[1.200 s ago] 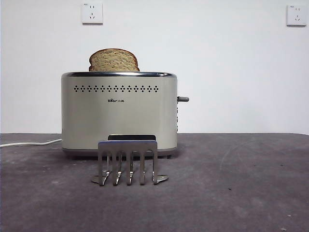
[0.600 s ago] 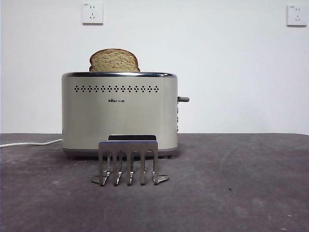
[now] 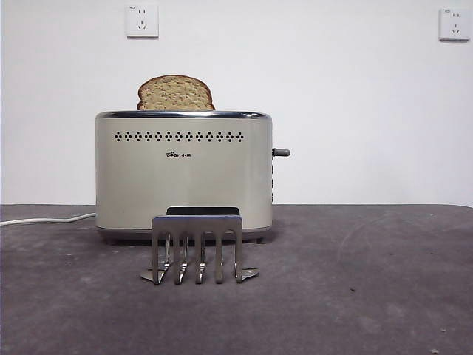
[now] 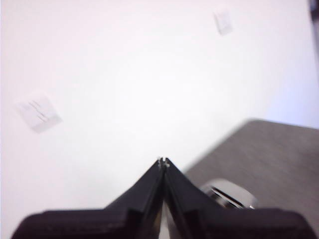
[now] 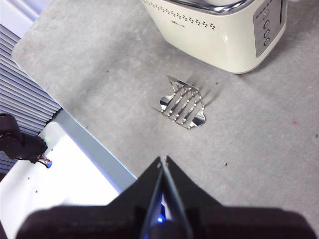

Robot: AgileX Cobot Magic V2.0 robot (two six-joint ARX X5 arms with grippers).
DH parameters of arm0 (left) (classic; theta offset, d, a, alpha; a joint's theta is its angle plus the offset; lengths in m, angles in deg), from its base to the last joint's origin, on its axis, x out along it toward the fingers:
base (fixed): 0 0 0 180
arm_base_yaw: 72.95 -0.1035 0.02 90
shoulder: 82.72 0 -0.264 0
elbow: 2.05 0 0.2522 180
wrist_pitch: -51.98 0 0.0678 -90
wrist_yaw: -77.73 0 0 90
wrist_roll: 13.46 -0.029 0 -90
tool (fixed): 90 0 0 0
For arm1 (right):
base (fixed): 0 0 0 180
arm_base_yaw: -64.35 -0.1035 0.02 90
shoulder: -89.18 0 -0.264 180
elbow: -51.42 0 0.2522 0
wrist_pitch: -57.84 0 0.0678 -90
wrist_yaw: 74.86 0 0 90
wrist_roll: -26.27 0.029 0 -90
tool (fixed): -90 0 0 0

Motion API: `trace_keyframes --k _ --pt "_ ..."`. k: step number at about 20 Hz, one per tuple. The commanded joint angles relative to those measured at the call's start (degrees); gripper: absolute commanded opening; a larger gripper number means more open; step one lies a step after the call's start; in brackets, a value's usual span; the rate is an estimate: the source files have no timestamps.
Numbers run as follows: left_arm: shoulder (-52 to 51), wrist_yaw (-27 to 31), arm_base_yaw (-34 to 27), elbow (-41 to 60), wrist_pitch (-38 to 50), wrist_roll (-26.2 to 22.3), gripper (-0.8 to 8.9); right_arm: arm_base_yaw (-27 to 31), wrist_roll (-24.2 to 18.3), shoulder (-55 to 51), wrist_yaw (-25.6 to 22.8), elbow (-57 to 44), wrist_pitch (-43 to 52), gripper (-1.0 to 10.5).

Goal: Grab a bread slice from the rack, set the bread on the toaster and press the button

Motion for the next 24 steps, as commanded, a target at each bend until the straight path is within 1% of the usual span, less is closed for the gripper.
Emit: trace_keyframes --k 1,3,5,9,11,13,15,17,18,21,24 --pt "-5.99 -0.17 -2.47 12.79 11.76 -0.63 -0.04 0.00 -0.46 -0.07 -0.11 -0.35 0.31 0.0" --pt "-12.35 -0.20 -4.52 25.88 22.62 -0.37 -0.04 0.00 -0.46 -0.07 -0.11 -0.35 0.31 0.0" --pt "-18.40 -0.22 -6.27 38.75 31.34 1.46 -0.04 0.00 -0.46 -0.07 -0.09 -0.35 0.31 0.0" --pt "-29.20 0.55 -8.55 61.81 42.64 5.22 -0.04 0.00 -0.46 -0.07 -0.09 -0.35 0.31 0.0" --pt "-33.94 5.14 -8.98 71.14 46.03 8.02 -0.04 0.00 -0.46 -0.07 -0.09 -0.35 0.31 0.0" --pt "-38.27 10.91 -9.09 78.51 47.04 11.82 -0.04 0.00 -0.46 -0.07 -0.11 -0.35 0.31 0.0" --pt "-41.64 16.72 -9.09 84.24 47.04 14.47 -0.04 0.00 -0.46 -0.07 -0.11 -0.35 0.31 0.0" --pt "-44.35 20.09 -9.09 88.74 46.99 16.09 -0.04 0.00 -0.46 -0.07 -0.09 -0.35 0.31 0.0" --pt "-45.53 20.98 -9.09 90.68 47.01 16.52 -0.04 0.00 -0.46 -0.07 -0.09 -0.35 0.31 0.0" --pt "-48.15 20.55 -9.09 95.34 46.99 16.90 -0.04 0.00 -0.46 -0.07 -0.11 -0.35 0.31 0.0" --pt "-49.20 20.57 -9.09 98.60 46.95 19.06 -0.04 0.00 -0.46 -0.07 -0.09 -0.35 0.31 0.0"
